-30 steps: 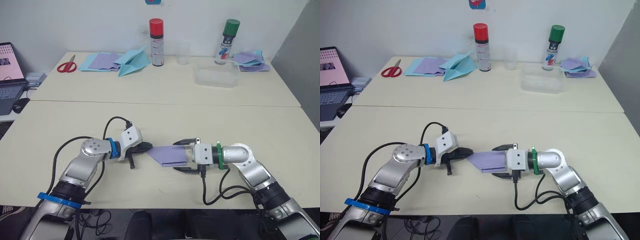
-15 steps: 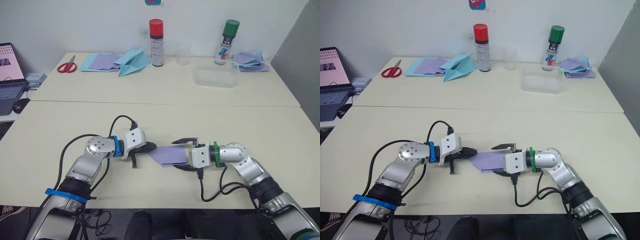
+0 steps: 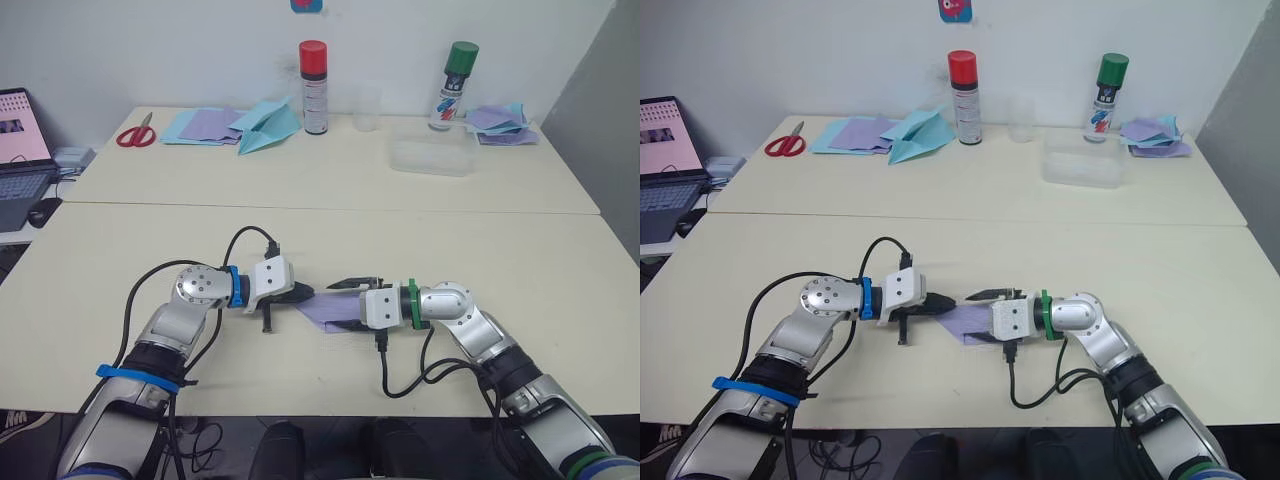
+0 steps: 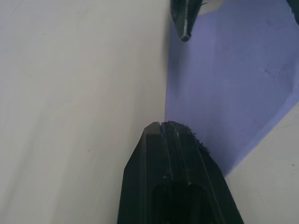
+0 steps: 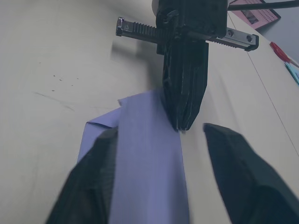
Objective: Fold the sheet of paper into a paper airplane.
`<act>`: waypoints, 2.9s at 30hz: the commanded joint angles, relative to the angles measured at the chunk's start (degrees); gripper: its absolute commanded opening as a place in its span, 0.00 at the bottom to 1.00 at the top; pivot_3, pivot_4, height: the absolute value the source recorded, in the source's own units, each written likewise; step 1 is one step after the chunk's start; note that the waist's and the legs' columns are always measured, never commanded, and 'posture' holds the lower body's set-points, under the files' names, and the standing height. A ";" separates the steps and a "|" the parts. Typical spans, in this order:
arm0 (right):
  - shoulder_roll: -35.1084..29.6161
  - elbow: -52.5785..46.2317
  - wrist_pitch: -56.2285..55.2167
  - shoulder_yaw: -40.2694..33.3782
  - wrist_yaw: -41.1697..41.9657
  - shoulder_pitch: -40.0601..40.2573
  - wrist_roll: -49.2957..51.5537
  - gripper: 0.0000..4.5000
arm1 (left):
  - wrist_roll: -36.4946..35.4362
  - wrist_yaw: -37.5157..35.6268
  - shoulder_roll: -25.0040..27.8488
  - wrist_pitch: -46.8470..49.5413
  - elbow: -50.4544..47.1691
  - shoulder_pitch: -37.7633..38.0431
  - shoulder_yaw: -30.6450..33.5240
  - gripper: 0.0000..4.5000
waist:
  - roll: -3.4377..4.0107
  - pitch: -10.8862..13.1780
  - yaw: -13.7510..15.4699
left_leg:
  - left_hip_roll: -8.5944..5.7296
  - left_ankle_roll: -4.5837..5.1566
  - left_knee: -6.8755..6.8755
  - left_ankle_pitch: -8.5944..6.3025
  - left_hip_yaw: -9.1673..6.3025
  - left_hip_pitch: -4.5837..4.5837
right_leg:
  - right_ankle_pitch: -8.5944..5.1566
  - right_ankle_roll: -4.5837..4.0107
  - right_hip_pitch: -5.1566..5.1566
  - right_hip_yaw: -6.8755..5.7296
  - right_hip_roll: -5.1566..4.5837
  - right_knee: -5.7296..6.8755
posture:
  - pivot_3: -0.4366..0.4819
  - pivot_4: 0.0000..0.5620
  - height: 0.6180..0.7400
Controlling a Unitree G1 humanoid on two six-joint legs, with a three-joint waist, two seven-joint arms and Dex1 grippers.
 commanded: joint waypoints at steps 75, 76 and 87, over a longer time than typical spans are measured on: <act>2.59 1.61 34.27 0.47 2.52 -4.79 1.15 0.01 | -7.40 7.24 2.97 27.57 -28.78 7.65 5.53 0.00 | 0.06 -0.21 -0.44 | 0.07 0.07 -0.07 0.04 -0.08 0.30 | -0.29 -0.03 -0.02 -0.03 0.04 0.51 | 0.48 0.27 1.00; 2.58 1.60 34.25 0.50 2.56 -4.83 1.15 0.01 | -5.96 7.77 2.96 26.19 -27.57 8.39 4.57 0.00 | 0.05 -0.21 -0.43 | 0.07 0.07 -0.07 0.04 -0.08 0.30 | -0.29 -0.03 -0.02 -0.02 0.04 0.51 | 0.48 0.27 1.00; 2.43 1.49 34.59 0.24 2.70 -4.71 1.37 0.01 | -4.38 10.25 0.14 26.42 -19.86 11.30 3.39 0.00 | 0.06 -0.23 -0.32 | 0.07 0.07 -0.06 0.04 -0.05 0.30 | -0.29 -0.05 -0.03 -0.02 0.01 0.51 | 0.48 0.27 1.00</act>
